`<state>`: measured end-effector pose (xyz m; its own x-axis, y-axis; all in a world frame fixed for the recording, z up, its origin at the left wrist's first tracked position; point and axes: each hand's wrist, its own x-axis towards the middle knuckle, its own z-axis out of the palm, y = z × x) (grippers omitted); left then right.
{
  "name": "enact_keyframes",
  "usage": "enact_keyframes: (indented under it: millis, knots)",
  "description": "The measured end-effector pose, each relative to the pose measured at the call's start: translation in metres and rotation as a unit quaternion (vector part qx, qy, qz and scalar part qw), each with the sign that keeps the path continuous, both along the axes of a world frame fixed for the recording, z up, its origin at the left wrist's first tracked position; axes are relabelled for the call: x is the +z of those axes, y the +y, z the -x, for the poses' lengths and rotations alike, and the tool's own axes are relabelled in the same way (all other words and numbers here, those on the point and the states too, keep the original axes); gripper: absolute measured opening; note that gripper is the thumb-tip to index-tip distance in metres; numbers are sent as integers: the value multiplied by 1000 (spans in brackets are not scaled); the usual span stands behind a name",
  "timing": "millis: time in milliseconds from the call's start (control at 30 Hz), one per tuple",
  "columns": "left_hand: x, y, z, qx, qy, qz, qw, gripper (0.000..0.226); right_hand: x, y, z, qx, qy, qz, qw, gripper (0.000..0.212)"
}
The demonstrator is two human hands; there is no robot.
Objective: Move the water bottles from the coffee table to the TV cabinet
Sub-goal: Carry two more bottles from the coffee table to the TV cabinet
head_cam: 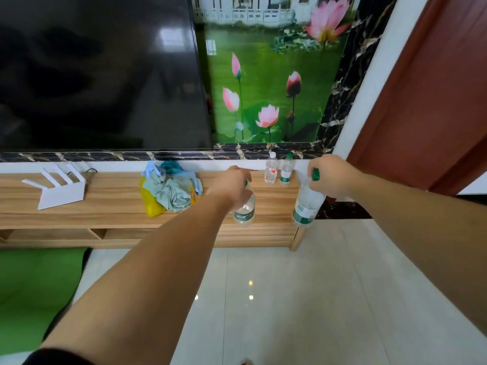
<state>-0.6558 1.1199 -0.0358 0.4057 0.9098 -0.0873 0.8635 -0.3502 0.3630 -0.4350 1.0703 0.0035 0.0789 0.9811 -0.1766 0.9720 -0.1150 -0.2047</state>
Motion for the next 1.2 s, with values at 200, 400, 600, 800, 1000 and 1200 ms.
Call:
enact_keyframes:
  millis: [200, 400, 600, 800, 1000, 1200]
  knots:
    - [-14, 68, -18, 12, 15, 14, 1000, 35, -23, 81, -16, 27, 20, -15, 999, 7]
    - [-24, 141, -47, 53, 47, 20, 997, 34, -48, 172, -53, 70, 77, 21, 994, 5]
    - [-34, 205, -94, 96, 62, 46, 992, 31, -65, 252, -91, 119, 89, 74, 986, 3]
    - [-55, 260, -116, 115, 41, 72, 990, 30, -79, 318, -109, 146, 51, 101, 983, 16]
    - [-85, 327, -124, 126, 17, 113, 985, 33, -95, 389, -120, 150, 25, 102, 983, 10]
    - [-111, 386, -125, 162, -31, 144, 976, 42, -119, 441, -120, 149, -1, 134, 980, 18]
